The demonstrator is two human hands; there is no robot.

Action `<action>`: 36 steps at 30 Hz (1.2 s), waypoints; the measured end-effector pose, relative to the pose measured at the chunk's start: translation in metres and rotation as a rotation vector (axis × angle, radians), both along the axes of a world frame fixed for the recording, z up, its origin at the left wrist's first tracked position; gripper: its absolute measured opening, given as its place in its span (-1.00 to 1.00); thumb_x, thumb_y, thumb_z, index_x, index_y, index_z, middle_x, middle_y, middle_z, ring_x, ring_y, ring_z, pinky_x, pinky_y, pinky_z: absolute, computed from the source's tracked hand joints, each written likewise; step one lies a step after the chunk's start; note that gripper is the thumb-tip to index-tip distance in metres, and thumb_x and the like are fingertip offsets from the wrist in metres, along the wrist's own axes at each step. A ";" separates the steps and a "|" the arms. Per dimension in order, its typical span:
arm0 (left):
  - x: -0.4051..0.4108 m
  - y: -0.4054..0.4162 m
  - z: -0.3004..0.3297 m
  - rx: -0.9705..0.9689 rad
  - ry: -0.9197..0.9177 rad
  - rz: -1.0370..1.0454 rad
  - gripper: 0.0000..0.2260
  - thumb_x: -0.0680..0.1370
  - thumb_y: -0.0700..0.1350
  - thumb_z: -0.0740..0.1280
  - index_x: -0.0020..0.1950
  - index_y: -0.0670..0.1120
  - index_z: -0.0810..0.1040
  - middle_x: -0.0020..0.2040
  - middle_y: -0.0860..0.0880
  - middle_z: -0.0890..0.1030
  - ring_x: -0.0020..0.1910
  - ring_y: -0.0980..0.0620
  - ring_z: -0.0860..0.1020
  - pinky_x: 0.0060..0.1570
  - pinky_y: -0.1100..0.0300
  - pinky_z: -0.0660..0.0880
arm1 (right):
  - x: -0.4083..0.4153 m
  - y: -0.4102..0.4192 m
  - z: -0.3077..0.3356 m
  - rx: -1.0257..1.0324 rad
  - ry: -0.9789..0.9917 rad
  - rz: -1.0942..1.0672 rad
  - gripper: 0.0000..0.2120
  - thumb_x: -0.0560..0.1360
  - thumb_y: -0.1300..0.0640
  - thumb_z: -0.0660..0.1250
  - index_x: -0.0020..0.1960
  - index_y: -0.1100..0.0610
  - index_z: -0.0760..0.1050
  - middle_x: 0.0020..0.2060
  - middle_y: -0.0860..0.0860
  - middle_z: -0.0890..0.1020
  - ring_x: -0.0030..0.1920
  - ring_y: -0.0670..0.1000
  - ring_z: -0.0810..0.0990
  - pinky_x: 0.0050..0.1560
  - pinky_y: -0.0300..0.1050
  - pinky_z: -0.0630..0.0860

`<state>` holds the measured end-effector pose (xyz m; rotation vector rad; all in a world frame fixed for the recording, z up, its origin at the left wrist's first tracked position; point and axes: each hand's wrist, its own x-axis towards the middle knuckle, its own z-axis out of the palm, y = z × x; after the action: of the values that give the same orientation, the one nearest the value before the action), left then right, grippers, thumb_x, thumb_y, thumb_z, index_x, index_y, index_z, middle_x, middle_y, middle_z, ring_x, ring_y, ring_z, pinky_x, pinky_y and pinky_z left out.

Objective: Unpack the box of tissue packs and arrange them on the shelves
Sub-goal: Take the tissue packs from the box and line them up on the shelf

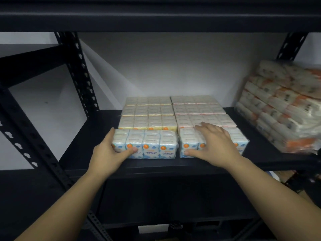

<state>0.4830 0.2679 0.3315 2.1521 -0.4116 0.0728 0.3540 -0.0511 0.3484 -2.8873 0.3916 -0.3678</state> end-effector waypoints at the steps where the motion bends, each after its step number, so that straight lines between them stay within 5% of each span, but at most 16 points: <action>1: -0.002 -0.003 0.001 0.002 -0.010 0.009 -0.10 0.38 0.17 0.60 0.62 0.01 0.28 0.09 0.23 0.58 -0.02 0.27 0.53 -0.11 0.46 0.36 | -0.001 -0.001 -0.002 -0.015 0.008 0.003 0.02 0.32 -0.60 0.30 0.63 -0.11 0.21 0.64 -0.03 0.22 0.61 0.04 0.17 0.61 0.08 0.04; 4: -0.007 -0.012 0.002 0.008 -0.047 0.044 -0.25 0.40 0.13 0.61 0.50 -0.01 0.41 -0.10 0.33 0.52 -0.13 0.39 0.48 -0.21 0.50 0.34 | -0.001 -0.001 -0.004 -0.054 0.009 0.008 -0.01 0.36 -0.59 0.27 0.64 -0.10 0.19 0.65 -0.03 0.20 0.62 0.04 0.15 0.61 0.06 0.01; 10: -0.010 -0.018 -0.002 -0.020 -0.069 0.039 -0.30 0.43 0.08 0.60 0.49 -0.02 0.41 -0.11 0.39 0.43 -0.16 0.44 0.42 -0.21 0.51 0.31 | -0.001 -0.003 -0.003 -0.082 0.037 0.027 0.08 0.29 -0.67 0.21 0.64 -0.09 0.18 0.64 -0.02 0.21 0.62 0.05 0.15 0.61 0.09 0.03; 15: -0.001 -0.013 -0.002 0.076 -0.086 -0.019 -0.39 0.40 0.23 0.57 0.38 0.19 0.43 0.08 0.24 0.63 0.03 0.22 0.60 -0.15 0.33 0.46 | 0.003 -0.003 -0.004 -0.118 0.045 0.025 0.06 0.32 -0.65 0.18 0.64 -0.07 0.16 0.65 -0.01 0.20 0.63 0.06 0.14 0.61 0.10 0.03; 18: 0.006 -0.012 -0.004 0.155 -0.081 -0.036 -0.28 0.37 0.34 0.51 0.45 0.19 0.36 0.28 0.11 0.58 0.24 0.06 0.56 0.08 0.13 0.54 | 0.003 -0.003 -0.003 -0.110 0.052 0.029 0.05 0.34 -0.64 0.20 0.65 -0.07 0.16 0.65 -0.01 0.19 0.63 0.06 0.13 0.62 0.10 0.01; 21: 0.009 -0.014 -0.002 0.342 -0.110 -0.009 -0.03 0.33 0.51 0.38 0.61 0.10 0.17 0.61 -0.12 0.23 0.61 -0.13 0.17 0.52 -0.21 0.22 | 0.002 -0.006 -0.001 -0.080 0.051 0.036 0.03 0.33 -0.63 0.21 0.64 -0.09 0.18 0.65 -0.02 0.20 0.63 0.05 0.13 0.63 0.13 -0.01; 23: 0.006 -0.019 0.003 0.466 -0.246 -0.022 0.03 0.37 0.58 0.26 0.67 0.05 0.08 0.68 -0.13 0.07 0.67 -0.15 -0.05 0.56 -0.28 -0.10 | 0.001 -0.007 -0.002 -0.084 0.048 0.027 0.02 0.33 -0.64 0.22 0.64 -0.13 0.19 0.64 -0.03 0.21 0.64 0.04 0.12 0.62 0.19 -0.05; 26: 0.002 -0.034 0.010 0.565 -0.454 -0.151 -0.12 0.45 0.58 0.12 0.66 0.14 0.15 0.69 -0.08 0.05 0.67 -0.12 -0.10 0.55 -0.24 -0.21 | 0.002 -0.006 -0.003 -0.100 0.048 0.003 0.01 0.31 -0.67 0.14 0.63 -0.20 0.17 0.64 -0.05 0.22 0.64 0.03 0.11 0.62 0.23 -0.06; 31: 0.001 -0.059 0.007 0.579 -0.465 -0.342 -0.36 0.58 0.40 0.03 0.57 0.14 0.38 0.63 -0.01 0.27 0.65 0.00 0.11 0.59 0.05 -0.12 | 0.003 -0.007 -0.009 -0.149 0.030 0.017 0.05 0.27 -0.72 -0.21 0.62 -0.23 0.20 0.63 -0.07 0.25 0.63 0.02 0.17 0.59 0.13 0.04; 36: 0.007 -0.057 0.006 0.519 -0.475 -0.334 -0.41 0.59 0.38 0.06 0.48 0.13 0.51 0.52 0.07 0.45 0.56 0.07 0.33 0.54 0.18 0.06 | 0.004 -0.012 -0.010 -0.137 -0.029 0.032 -0.12 0.38 -0.64 -0.07 0.52 -0.22 0.41 0.47 -0.12 0.47 0.47 -0.01 0.36 0.48 0.02 0.15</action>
<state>0.4902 0.2105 0.3372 2.5291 -1.1664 0.3214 0.3580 -0.0636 0.3379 -3.0128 0.3277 -0.4474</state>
